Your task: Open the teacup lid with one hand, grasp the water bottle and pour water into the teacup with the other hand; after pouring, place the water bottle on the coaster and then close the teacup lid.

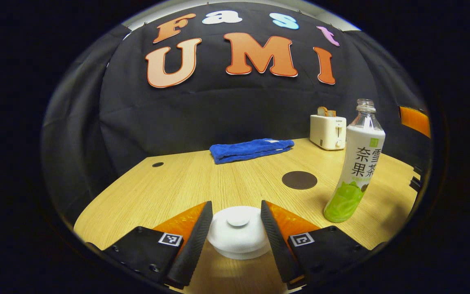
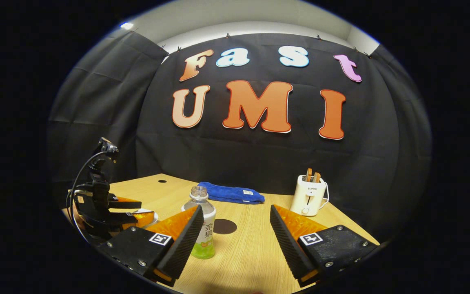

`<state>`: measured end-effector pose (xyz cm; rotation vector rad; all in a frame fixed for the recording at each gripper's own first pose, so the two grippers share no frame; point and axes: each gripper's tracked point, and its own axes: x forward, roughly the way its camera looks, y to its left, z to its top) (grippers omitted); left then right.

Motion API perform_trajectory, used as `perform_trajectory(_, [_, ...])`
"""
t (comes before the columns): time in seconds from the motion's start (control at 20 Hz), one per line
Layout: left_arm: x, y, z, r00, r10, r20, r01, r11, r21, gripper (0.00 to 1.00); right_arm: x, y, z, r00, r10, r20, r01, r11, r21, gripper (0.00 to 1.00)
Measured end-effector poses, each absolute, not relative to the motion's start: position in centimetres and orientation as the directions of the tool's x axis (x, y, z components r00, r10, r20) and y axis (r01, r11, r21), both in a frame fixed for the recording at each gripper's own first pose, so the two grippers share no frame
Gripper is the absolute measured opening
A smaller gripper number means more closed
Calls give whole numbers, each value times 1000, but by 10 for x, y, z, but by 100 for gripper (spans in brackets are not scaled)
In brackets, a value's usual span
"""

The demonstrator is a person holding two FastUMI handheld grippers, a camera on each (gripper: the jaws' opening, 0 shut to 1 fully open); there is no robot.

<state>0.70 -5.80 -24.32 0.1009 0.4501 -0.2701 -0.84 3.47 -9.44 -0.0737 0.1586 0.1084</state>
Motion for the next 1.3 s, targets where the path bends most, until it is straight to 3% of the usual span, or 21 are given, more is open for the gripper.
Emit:
perform_trajectory(0.15, [7, -58, -243, 866, -236, -442, 288, 956, 54, 65, -8, 38, -99, 978, 111, -176, -124, 990, -65, 98])
perform_trajectory(0.2, [7, -58, -241, 869, -230, -438, 285, 956, 63, 65, -9, 38, -100, 977, 112, -180, -126, 990, -67, 98])
perform_trajectory(0.4, [12, -57, -242, 873, -221, -434, 272, 961, 57, 36, -10, 39, -105, 974, 119, -192, -135, 988, -73, 98])
perform_trajectory(1.1, [25, -31, -189, 942, -175, -286, 195, 980, 42, 35, -4, 92, -160, 911, 273, -310, -305, 950, -61, 98])
perform_trajectory(1.3, [26, -14, -179, 956, -139, -257, 158, 986, 53, 37, 4, 105, -195, 876, 283, -391, -326, 944, -46, 93])
